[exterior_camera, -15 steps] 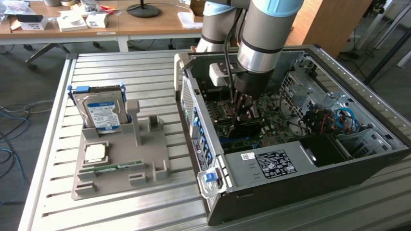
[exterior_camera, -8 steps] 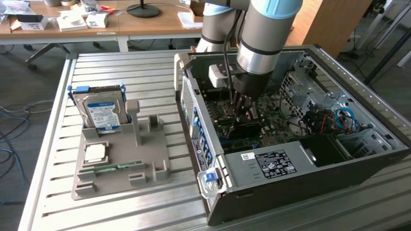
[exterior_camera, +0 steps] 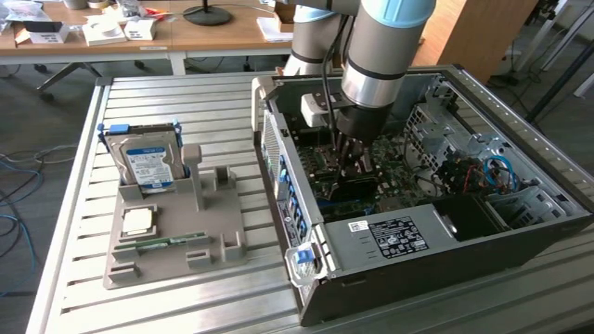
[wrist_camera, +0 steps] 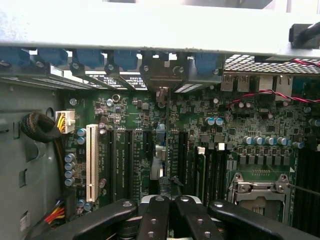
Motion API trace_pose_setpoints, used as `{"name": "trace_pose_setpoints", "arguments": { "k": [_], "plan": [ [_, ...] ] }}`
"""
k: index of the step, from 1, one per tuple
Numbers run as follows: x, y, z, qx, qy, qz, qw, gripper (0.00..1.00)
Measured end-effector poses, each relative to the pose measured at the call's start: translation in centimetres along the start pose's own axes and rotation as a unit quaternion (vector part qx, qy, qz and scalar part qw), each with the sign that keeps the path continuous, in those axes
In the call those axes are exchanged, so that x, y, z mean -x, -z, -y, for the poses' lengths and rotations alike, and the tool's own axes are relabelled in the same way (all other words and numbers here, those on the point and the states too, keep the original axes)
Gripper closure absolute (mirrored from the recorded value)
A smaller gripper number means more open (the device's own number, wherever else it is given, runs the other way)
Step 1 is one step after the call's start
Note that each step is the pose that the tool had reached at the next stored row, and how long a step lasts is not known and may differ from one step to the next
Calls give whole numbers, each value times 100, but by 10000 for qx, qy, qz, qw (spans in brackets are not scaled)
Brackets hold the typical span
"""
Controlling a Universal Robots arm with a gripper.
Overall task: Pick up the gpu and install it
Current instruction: 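Press down on the gpu until it lock into place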
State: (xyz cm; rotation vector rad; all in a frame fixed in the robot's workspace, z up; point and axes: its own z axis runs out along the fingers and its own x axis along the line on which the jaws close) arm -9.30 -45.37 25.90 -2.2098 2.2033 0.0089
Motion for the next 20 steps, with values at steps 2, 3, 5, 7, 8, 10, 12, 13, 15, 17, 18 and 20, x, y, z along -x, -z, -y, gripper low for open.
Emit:
{"name": "trace_pose_setpoints", "arguments": {
  "k": [2,3,5,7,8,10,12,13,15,17,18,20],
  "plan": [
    [2,9,1,-1,0,3,10000,89],
    [3,19,1,-4,-1,9,10000,89],
    [3,60,1,-5,-1,9,10000,89],
    [3,115,1,-1,0,2,10000,89],
    [3,137,2,-1,0,2,10000,89],
    [4,189,2,0,0,1,10000,89],
    [5,237,2,-1,0,1,10000,89],
    [5,262,3,0,0,0,10000,89],
    [6,313,4,-1,0,1,10000,89],
    [7,367,4,-1,0,1,10000,89],
    [7,395,4,-1,0,1,10000,89],
    [9,450,5,-1,0,1,10000,89]
  ]
}}
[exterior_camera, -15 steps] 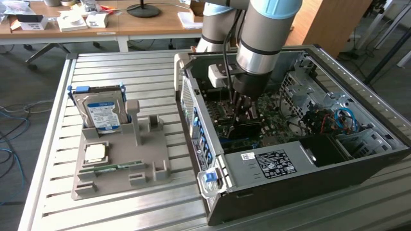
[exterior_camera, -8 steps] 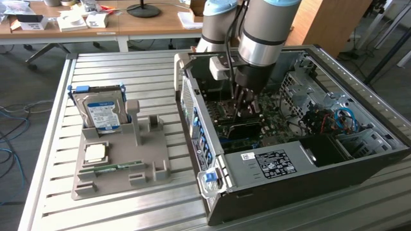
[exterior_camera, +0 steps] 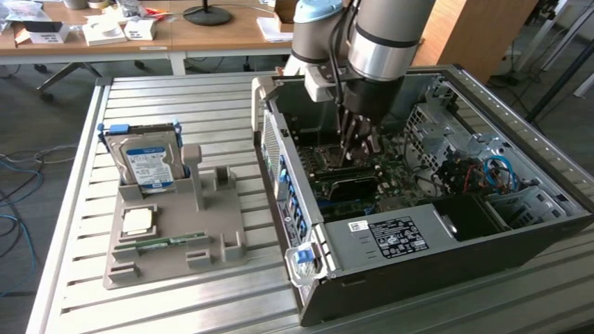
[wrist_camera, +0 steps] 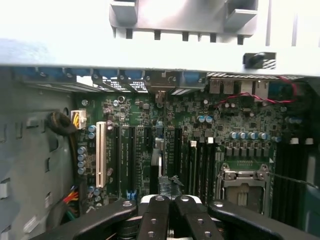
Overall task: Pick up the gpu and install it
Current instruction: 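Press down on the gpu until it lock into place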
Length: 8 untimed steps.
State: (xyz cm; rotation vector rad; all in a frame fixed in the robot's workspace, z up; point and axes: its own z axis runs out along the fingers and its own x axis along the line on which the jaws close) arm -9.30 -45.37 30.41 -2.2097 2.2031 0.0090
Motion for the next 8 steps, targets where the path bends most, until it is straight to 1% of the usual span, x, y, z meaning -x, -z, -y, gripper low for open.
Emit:
{"name": "trace_pose_setpoints", "arguments": {
  "k": [5,8],
  "plan": [
    [2,133,1,0,0,-1,10000,89],
    [4,187,2,0,0,0,10000,89]
  ]
}}
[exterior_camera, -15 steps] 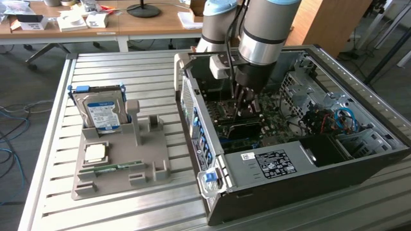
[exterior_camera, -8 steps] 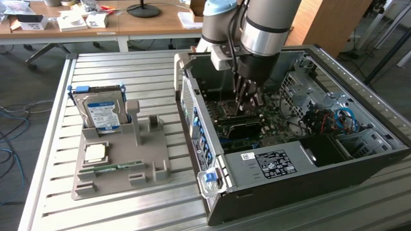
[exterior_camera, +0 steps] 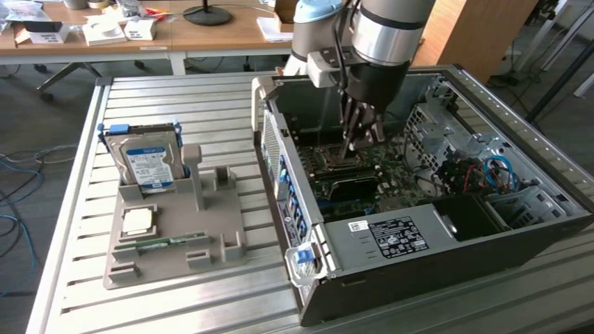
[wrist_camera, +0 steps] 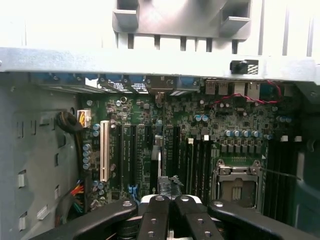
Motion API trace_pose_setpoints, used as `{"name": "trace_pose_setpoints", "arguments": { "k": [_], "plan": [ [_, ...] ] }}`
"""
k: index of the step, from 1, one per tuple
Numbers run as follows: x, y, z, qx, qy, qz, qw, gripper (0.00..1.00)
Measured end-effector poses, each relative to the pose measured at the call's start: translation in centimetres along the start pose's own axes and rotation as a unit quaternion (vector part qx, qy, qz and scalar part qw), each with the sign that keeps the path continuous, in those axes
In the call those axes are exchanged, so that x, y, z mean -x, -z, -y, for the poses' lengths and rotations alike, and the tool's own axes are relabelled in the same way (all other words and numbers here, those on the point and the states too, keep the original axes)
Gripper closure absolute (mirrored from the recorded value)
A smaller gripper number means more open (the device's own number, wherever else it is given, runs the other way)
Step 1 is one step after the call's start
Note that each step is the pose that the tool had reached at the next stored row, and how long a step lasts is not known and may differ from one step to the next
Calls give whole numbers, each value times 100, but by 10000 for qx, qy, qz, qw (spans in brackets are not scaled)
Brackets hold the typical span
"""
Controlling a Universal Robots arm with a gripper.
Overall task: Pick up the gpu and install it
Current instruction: 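Press down on the gpu until it lock into place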
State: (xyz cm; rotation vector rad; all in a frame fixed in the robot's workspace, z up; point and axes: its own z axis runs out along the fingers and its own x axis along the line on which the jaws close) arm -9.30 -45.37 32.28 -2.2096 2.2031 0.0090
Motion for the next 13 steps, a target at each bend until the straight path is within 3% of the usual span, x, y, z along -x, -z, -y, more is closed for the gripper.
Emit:
{"name": "trace_pose_setpoints", "arguments": {
  "k": [6,13],
  "plan": [
    [1,74,1,0,0,0,10000,89],
    [1,77,1,0,0,0,10000,89]
  ]
}}
